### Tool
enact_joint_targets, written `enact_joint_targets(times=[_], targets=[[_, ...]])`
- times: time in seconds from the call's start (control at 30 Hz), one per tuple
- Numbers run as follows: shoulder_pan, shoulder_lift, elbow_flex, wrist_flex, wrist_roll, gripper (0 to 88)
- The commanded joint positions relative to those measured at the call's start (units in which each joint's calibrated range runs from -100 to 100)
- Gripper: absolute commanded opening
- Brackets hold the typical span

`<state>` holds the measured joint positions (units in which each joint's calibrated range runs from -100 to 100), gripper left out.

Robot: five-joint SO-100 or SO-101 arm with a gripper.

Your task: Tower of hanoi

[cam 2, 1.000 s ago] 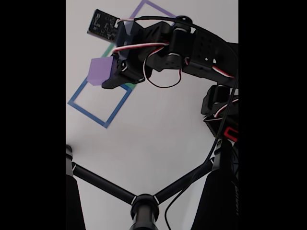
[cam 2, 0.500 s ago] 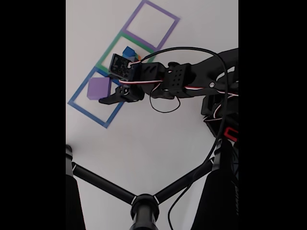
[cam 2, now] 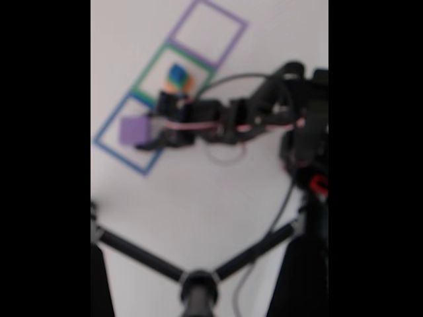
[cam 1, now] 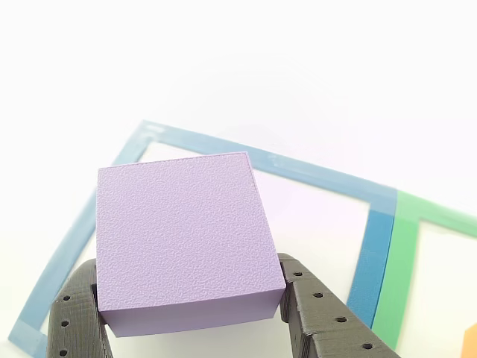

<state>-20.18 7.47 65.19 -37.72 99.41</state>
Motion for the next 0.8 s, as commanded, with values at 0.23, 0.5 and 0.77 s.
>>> enact_joint_targets(times=[0.23,0.5,0.77], targets=[[0.0,3.7,-1.7,-6.1,0.6,15.4],[0.2,5.5,-1.7,-8.0,0.6,19.0],[0.0,6.8,-1.7,-9.5,0.6,23.9]])
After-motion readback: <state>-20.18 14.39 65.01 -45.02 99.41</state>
